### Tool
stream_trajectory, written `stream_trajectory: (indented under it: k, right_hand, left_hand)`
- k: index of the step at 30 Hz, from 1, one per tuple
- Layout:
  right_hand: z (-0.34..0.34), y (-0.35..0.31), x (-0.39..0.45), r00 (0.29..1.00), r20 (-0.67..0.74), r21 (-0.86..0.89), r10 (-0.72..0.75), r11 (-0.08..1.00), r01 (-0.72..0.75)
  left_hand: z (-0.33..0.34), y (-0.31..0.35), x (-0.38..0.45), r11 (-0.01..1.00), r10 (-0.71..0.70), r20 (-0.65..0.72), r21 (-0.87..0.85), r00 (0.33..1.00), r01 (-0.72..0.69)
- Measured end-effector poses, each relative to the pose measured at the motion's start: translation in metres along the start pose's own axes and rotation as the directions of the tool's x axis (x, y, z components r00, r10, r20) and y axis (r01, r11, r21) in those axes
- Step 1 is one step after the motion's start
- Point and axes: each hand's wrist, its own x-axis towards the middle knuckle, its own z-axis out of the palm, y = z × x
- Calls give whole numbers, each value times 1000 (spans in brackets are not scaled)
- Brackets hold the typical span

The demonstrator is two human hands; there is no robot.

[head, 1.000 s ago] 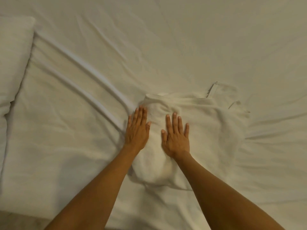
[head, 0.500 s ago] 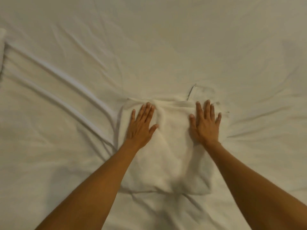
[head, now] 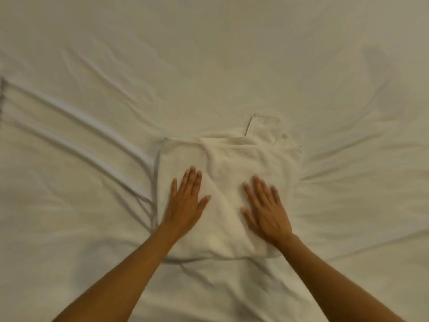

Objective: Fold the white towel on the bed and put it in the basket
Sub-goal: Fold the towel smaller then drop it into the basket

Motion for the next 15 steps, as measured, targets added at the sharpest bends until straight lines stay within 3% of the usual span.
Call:
stream_trajectory:
  k: [3,7,11,15]
  right_hand:
    - [29,0,-62,991,136,-52,4,999,3]
    - [35,9,-88,978,207,-127,28,992,-1]
    - [31,4,-80,981,192,-143,40,990,-12]
    - [37,-3,-75,993,111,-167,43,986,-24]
  left_hand:
    - [29,-7,-69,994,100,74,30,992,-103]
    - [53,-15,-109,988,102,102,105,990,-112]
    - [58,-7,-103,977,33,52,209,998,-43]
    - [74,6,-99,931,144,-45,345,989,-120]
